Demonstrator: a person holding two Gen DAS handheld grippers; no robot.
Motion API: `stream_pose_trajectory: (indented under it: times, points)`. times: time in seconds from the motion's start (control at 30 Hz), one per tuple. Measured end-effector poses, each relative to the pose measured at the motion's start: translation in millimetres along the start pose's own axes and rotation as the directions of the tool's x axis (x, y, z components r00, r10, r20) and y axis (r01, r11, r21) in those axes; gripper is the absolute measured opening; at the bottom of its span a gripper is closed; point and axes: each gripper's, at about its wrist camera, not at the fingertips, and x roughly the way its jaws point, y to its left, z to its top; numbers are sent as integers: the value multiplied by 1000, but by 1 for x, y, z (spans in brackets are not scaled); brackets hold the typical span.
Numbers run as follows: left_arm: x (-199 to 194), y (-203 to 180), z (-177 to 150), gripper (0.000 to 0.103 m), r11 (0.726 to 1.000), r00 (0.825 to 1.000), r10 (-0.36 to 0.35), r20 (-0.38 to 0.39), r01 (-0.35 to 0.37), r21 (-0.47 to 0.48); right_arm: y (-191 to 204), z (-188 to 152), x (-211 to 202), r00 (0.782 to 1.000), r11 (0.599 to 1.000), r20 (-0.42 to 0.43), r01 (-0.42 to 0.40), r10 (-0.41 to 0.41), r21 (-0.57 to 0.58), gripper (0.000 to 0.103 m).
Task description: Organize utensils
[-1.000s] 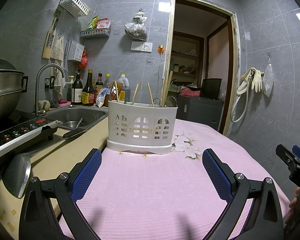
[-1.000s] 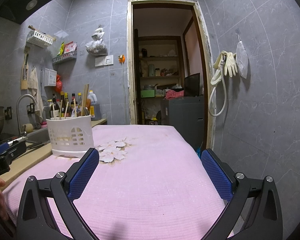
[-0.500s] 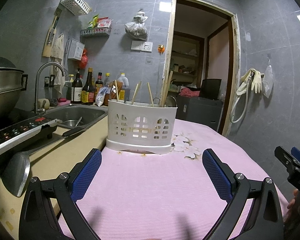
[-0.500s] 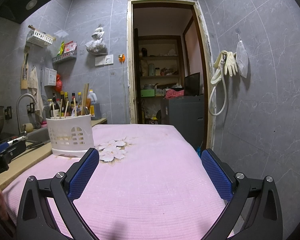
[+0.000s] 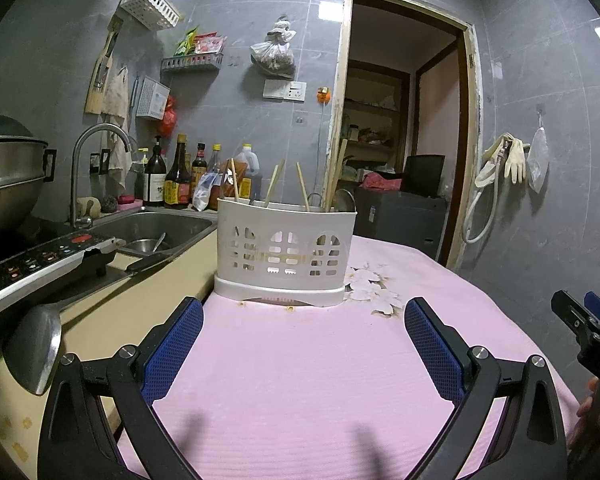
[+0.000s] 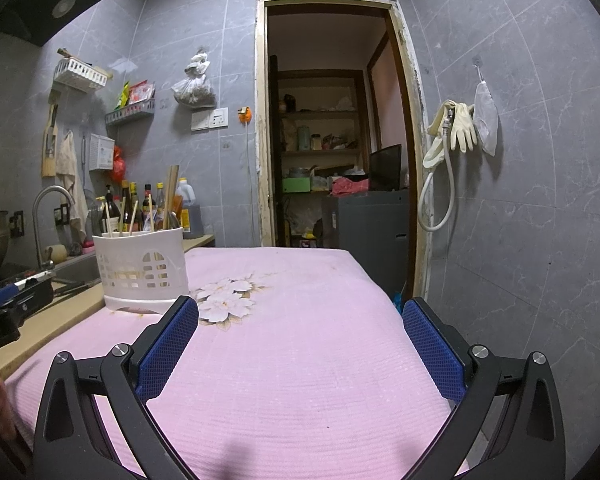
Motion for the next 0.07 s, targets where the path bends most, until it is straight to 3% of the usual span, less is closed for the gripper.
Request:
stream_pose_trajectory:
  times: [0.07]
  points:
    - [0,-1,-1,99,1000,1000,1,1,-1,1,1,1,1,1000,1000,0,1,-1,-1,103]
